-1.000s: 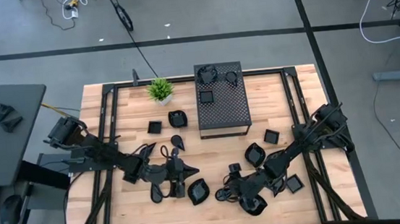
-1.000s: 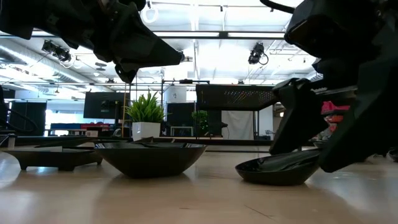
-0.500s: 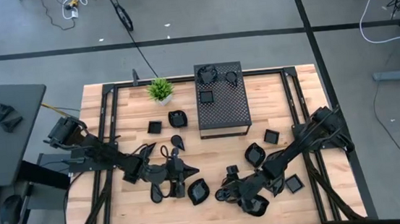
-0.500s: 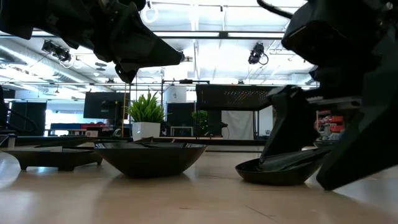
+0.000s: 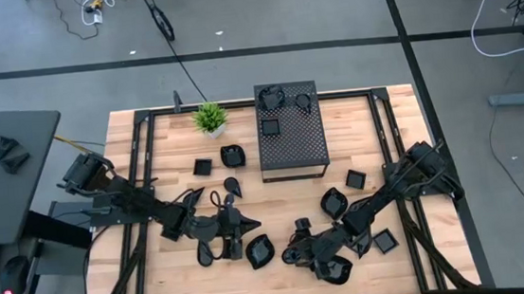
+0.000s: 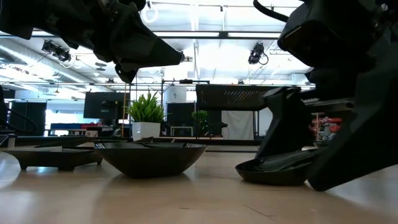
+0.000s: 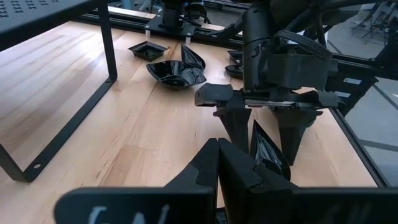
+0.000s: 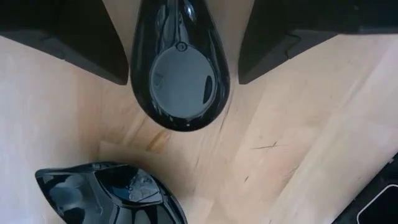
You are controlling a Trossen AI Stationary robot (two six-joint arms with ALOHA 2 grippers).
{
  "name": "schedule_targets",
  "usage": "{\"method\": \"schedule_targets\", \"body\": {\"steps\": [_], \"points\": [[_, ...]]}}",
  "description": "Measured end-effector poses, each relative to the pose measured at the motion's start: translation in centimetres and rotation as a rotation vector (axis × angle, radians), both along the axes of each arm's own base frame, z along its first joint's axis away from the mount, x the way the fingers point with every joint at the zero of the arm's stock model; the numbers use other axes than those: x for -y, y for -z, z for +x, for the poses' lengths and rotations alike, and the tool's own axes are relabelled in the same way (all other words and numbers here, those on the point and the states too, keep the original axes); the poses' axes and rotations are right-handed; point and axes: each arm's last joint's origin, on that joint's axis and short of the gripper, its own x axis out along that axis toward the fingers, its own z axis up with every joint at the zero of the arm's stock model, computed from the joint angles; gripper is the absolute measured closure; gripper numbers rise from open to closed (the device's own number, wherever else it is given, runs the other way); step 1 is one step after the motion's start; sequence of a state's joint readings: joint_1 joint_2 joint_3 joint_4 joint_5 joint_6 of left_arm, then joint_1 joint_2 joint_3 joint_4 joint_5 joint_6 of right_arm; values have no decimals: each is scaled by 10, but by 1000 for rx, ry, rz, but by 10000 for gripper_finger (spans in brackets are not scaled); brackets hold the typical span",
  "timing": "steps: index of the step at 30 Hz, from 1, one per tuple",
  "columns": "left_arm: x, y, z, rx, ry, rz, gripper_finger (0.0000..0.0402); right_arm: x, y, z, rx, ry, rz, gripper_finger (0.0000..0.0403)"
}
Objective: Pick & Place Mini shaped plates
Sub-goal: Stack the drop shaped plate on top of the drop shaped plate on the shelf
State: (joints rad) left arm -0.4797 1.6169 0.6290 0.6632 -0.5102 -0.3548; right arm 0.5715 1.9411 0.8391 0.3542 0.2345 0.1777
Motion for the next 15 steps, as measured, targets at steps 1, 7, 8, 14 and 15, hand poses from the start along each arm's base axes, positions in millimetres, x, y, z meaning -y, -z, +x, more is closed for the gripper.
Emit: {"method": "schedule_targets", "body": {"steps": [1, 7, 8, 14, 15], "points": [[0, 0, 0, 0, 0, 0, 388, 0, 0, 0, 2, -1, -2, 97], [0, 0, 0, 0, 0, 0, 388, 1, 0, 1, 6, -1, -12, 97], [0, 0, 0, 0, 0, 0, 388, 1, 0, 0, 6, 0, -13, 97], [0, 0, 0, 0, 0, 0, 388, 1, 0, 0, 6, 2, -12, 103], [0, 0, 0, 0, 0, 0, 388, 1, 0, 1, 7, 2, -11, 106]]}}
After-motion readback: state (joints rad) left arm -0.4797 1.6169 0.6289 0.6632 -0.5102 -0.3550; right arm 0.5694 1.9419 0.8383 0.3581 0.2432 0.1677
